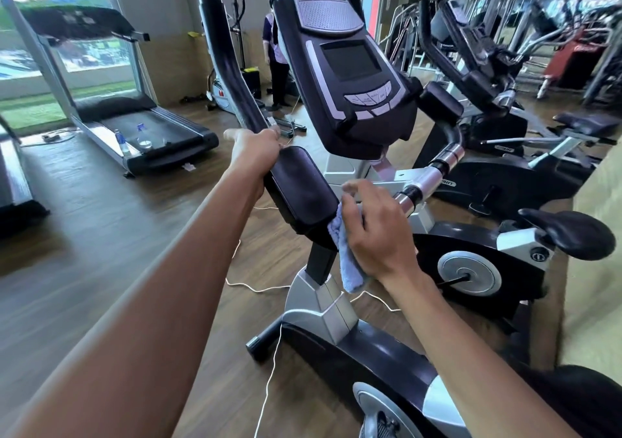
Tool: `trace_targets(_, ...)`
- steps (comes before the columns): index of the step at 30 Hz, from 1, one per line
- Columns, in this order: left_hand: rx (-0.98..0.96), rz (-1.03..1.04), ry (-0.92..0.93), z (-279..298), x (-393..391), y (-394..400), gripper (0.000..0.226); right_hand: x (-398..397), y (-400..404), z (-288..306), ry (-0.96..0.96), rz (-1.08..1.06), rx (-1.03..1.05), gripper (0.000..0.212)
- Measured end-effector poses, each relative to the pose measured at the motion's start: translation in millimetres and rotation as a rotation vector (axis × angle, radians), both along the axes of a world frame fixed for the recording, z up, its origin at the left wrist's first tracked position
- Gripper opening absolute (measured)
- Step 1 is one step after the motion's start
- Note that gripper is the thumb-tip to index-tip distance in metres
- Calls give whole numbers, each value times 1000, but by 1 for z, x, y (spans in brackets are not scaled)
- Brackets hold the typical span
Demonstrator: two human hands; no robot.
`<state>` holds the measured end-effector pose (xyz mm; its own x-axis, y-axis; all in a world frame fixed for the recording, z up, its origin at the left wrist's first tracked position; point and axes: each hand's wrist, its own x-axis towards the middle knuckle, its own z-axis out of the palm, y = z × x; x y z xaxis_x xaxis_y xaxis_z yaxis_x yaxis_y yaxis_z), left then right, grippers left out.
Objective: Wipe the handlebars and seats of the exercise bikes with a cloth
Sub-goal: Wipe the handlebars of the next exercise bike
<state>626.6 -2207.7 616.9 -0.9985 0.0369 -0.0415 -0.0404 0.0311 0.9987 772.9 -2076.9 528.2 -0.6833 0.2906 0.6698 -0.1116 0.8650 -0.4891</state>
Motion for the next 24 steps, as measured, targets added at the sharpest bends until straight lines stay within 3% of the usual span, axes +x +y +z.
trace_targets(3,10,5,-4,-1,0,0,59,7,-9,-7,130,-64,77,34)
trace_targets(7,30,-2,-6,-1,-1,0,42,7,-12,-18,140,-5,107,34)
trace_targets(11,40,-2,-15,0,0,1,40,-2,15,-16,181,105,208,30)
trace_targets(19,32,-2,-21,2,3,-2,42,-1,24,-12,161,138,108,26)
trace_targets(24,19,-18,-36,3,8,-4,50,6,0,-25,158,-16,78,27)
